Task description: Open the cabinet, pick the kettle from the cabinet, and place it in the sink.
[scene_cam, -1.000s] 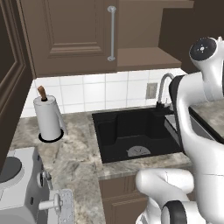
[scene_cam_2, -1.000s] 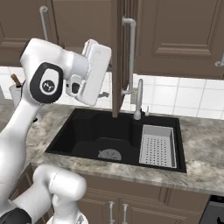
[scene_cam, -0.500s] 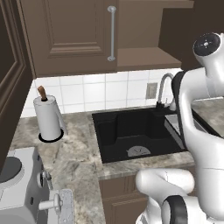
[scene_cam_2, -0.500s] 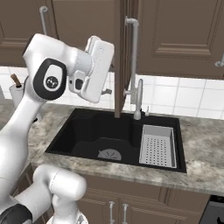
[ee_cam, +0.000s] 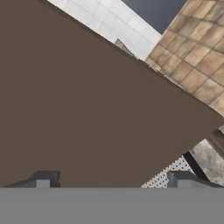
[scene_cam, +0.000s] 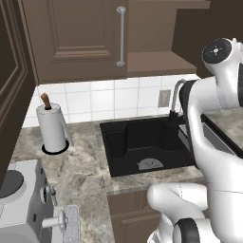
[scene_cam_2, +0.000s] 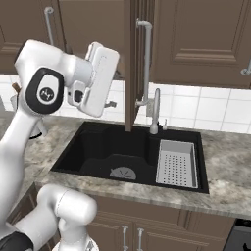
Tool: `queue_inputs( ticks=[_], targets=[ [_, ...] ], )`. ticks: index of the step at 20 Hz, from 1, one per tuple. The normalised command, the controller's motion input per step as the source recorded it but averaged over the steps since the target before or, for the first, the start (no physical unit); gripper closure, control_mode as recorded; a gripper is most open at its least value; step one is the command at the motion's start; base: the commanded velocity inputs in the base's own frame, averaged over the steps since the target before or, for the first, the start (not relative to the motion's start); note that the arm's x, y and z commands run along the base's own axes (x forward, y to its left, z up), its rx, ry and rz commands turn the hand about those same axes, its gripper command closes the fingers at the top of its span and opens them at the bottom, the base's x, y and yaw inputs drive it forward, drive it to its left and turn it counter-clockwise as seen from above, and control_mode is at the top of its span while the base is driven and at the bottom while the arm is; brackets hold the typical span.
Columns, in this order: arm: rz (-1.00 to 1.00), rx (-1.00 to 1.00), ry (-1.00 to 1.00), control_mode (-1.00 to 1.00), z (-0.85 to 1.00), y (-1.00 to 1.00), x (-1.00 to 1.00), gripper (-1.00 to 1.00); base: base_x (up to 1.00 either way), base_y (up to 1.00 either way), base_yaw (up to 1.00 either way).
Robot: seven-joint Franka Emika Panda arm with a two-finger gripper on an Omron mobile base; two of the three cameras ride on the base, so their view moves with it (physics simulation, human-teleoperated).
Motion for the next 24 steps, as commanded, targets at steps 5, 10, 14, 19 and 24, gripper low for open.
queue_inputs(
  ticks=[5,10,14,19,24],
  targets=[
    [0.15,-0.13,0.00,-1.00,0.00,0.44,-0.05,-1.00,0.00,0.00,0.00],
    [0.19,-0.13,0.02,-1.00,0.04,0.47,-0.04,-1.00,0.00,0.00,0.00],
    [0.23,-0.12,0.11,-1.00,0.03,0.48,-0.06,-1.00,0.00,0.00,0.00],
    [0.26,-0.09,0.15,-1.00,0.07,0.42,-0.04,-1.00,0.00,0.00,0.00],
    [0.32,-0.12,0.06,-1.00,0.12,0.32,-0.04,-1.00,0.00,0.00,0.00]
  ],
)
